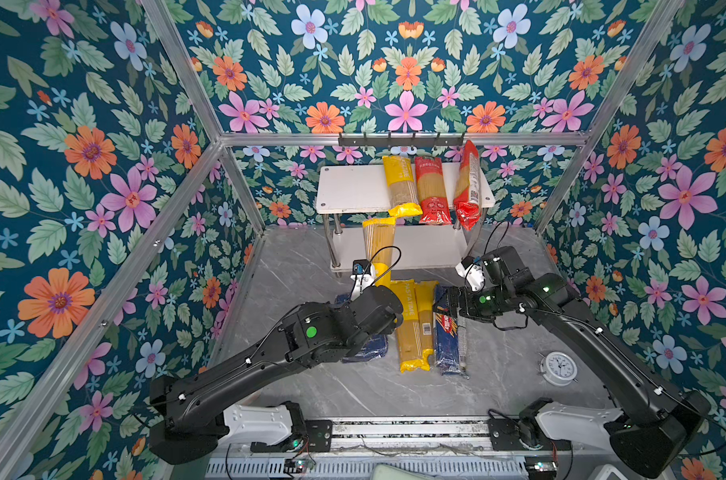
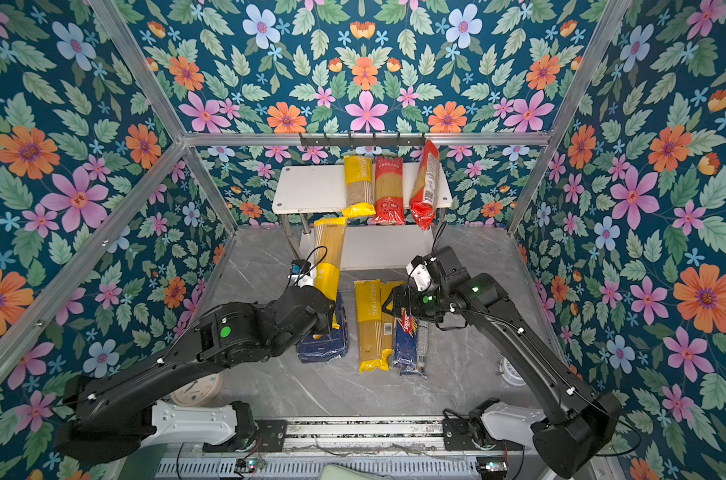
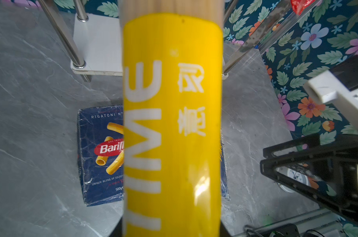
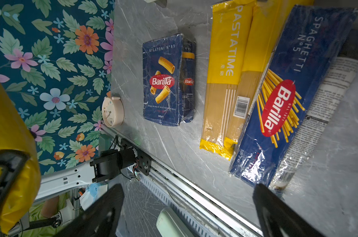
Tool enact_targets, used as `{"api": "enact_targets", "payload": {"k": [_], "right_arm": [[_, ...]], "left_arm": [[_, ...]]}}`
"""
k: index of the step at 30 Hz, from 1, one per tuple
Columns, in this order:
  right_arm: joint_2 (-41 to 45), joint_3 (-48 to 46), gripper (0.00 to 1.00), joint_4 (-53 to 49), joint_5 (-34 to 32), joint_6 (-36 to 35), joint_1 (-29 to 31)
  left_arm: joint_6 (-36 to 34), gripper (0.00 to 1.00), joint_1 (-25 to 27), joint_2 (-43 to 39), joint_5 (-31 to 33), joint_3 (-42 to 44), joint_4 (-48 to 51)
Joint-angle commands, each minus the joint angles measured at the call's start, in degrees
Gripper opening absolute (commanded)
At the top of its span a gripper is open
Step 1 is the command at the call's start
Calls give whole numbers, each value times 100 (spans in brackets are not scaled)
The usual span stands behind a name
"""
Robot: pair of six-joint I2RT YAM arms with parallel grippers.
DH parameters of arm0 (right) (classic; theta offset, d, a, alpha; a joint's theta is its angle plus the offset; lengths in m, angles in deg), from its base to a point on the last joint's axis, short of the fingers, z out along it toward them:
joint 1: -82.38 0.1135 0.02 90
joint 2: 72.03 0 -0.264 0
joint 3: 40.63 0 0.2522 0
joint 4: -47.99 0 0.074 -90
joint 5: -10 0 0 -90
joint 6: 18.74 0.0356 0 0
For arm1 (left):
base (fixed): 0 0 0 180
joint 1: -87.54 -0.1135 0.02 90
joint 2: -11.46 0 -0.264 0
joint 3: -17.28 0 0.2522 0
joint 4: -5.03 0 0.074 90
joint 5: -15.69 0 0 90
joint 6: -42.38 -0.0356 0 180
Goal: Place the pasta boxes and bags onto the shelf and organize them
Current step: 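Carry the upright Pastatime bag up to the upper shelf with the left gripper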
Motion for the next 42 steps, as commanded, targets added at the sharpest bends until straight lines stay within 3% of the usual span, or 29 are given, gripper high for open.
{"api": "enact_targets", "payload": {"k": [1,14,24,30,36,42], "right_arm": [[-4,402,99,-13,-61,-147,50],[-704,2494,99,-517,-47,-568,59],[-1424,3573,99,-694,-605,-996,63],[-1742,3966,99,-693,-975,-1211,61],[-1976,4143,99,-627,-1091,-1255,57],[-2126,4237,99,-648,-1197,-1308,52]], "left_arm": [[-337,0,-77,107,694,-471,85],[-1738,0,-1548,1130,83,-2300,-27],[-2599,0,-2645,2214,-817,-3589,-394],[-2716,0,-3316,2764,-1575,-4057,-805],[-2731,0,-3642,3362,-2071,-4670,-946],[-2637,0,-3886,3627,-2516,-4750,-1328]]}}
